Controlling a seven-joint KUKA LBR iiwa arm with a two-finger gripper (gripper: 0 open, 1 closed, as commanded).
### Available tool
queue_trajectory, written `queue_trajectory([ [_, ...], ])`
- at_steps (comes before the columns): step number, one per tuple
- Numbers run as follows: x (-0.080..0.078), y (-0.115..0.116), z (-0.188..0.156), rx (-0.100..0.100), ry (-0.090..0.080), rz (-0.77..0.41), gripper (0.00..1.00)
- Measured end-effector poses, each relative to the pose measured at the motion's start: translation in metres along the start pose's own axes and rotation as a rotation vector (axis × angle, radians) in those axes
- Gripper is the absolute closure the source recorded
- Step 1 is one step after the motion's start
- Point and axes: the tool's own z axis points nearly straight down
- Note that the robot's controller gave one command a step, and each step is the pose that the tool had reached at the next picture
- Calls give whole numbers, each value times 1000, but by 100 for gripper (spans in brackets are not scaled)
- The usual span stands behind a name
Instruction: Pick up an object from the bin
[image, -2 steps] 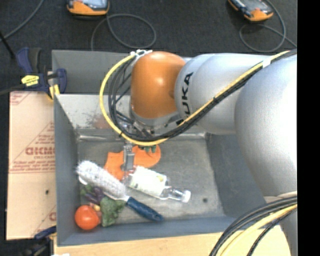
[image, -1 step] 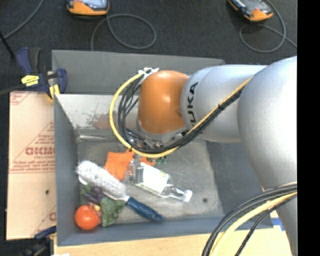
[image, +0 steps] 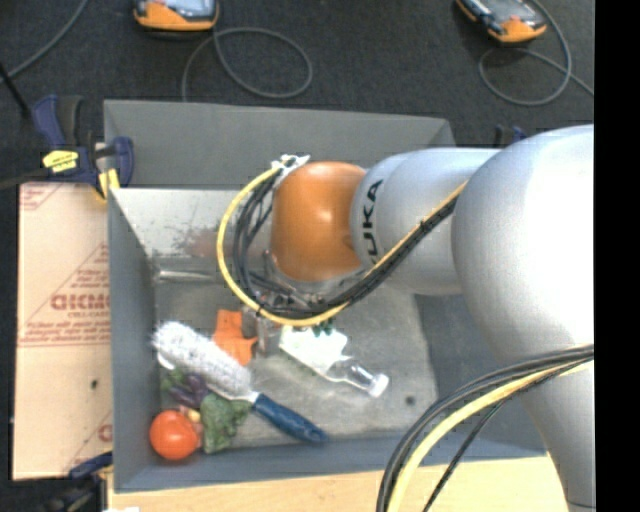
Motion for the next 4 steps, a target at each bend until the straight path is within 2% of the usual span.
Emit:
queue_trajectory([
  [1, 0, 0, 0, 0, 0, 1, 100],
  [2, 5, -3, -38, 0, 8, -10, 100],
  [3, 5, -17, -124, -1, -4, -12, 100],
  [4, 5, -17, -124, -1, -4, -11, 100],
])
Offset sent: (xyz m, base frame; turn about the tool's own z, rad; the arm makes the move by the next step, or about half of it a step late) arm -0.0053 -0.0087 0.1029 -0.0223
